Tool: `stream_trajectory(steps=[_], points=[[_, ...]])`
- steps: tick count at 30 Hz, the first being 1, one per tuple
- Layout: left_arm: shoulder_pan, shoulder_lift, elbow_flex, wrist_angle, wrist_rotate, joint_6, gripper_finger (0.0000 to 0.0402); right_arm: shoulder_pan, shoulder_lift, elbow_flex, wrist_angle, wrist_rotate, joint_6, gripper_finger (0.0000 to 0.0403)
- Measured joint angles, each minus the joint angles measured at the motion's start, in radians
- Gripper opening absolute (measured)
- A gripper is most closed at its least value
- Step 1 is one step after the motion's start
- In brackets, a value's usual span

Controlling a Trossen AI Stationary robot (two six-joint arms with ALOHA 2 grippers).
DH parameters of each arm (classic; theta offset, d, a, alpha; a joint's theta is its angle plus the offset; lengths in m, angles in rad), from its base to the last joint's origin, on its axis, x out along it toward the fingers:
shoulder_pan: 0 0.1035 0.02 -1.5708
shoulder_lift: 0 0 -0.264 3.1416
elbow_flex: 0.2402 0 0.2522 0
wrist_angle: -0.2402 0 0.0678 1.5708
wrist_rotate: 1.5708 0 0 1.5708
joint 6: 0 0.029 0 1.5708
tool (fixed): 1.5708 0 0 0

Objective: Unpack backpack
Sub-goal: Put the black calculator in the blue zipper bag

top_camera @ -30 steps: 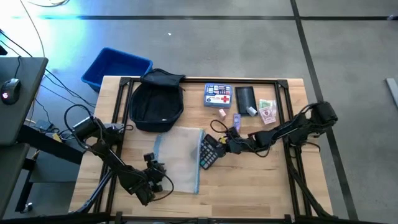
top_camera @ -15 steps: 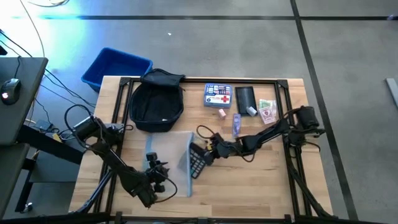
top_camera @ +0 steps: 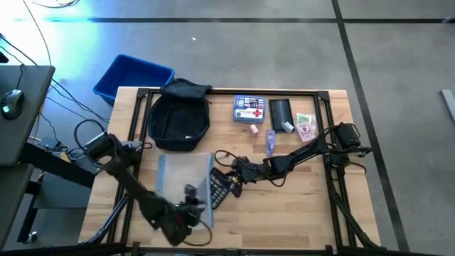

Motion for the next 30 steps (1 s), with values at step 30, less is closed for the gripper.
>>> stream_trajectory(steps=[30], points=[[-0.126,-0.006,-0.239,-0.506,0.053,-1.031,0.0066,0.083,0.003,0.054,-0.201,0.039,-0.055,0.0127]])
